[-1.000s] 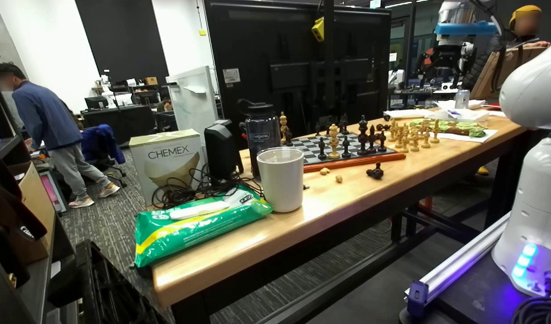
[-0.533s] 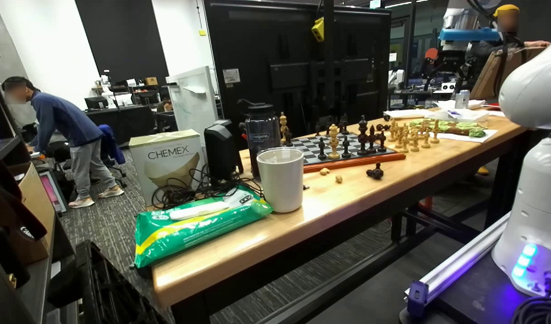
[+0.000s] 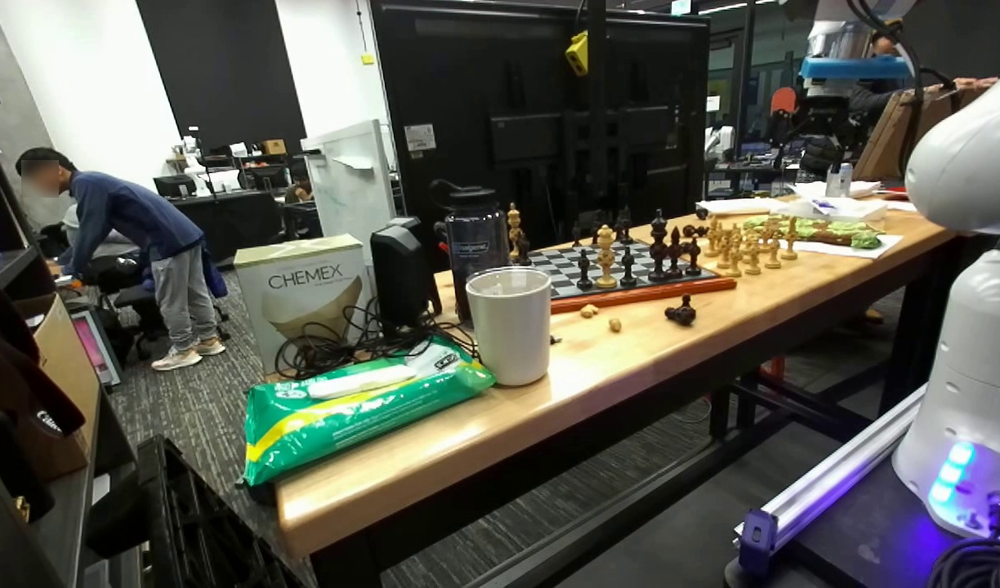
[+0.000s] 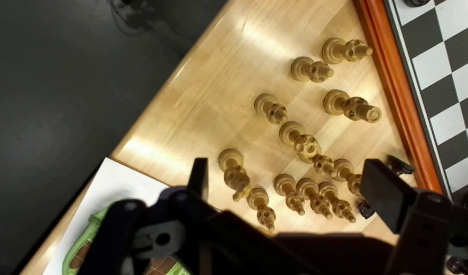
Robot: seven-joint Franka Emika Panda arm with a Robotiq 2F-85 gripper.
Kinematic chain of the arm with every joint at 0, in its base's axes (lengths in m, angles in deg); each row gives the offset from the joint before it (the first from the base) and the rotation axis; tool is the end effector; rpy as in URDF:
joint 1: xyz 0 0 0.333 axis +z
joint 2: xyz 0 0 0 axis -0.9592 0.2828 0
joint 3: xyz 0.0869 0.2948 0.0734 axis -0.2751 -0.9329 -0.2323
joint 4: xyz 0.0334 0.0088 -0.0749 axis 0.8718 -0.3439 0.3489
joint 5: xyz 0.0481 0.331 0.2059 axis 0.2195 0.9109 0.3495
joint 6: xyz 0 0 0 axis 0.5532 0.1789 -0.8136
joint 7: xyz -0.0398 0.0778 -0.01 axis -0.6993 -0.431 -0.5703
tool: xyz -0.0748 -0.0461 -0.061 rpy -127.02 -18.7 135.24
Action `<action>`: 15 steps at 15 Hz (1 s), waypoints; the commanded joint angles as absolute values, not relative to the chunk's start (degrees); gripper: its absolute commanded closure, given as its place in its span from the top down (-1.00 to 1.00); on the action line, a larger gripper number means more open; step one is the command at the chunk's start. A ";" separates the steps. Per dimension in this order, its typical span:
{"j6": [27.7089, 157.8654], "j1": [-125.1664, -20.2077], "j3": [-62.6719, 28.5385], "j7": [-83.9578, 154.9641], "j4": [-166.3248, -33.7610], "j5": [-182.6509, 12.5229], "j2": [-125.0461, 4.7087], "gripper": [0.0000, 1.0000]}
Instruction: Put the light brown chess piece on the board
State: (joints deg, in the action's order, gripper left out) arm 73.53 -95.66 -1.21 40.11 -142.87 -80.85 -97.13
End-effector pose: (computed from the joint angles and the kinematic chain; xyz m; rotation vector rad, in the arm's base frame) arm 0.3255 -0.2979 0.4564 -2.7178 1.2804 -0.0422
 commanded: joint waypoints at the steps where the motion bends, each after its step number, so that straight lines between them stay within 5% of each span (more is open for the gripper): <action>1: 73.17 -95.98 -1.84 40.05 -142.80 -82.17 -96.78 1.00; 15: 68.97 -95.75 -0.72 39.26 -136.99 -82.72 -91.83 1.00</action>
State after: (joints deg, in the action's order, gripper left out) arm 70.60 -95.64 -1.28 40.19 -139.88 -83.36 -93.04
